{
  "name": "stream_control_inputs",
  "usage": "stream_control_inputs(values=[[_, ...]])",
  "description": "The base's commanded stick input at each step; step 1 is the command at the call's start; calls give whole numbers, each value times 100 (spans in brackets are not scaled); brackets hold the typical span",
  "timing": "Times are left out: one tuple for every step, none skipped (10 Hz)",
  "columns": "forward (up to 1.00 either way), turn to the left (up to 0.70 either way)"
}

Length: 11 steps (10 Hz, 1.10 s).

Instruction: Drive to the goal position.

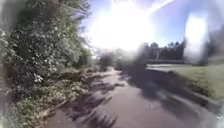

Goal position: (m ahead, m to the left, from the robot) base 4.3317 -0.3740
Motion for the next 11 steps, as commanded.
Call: stream_control_inputs(values=[[70, -2], [70, -11], [70, -14], [70, -14], [70, -14], [70, -14], [70, -14], [70, -14], [63, -18], [47, -26], [45, -27]])
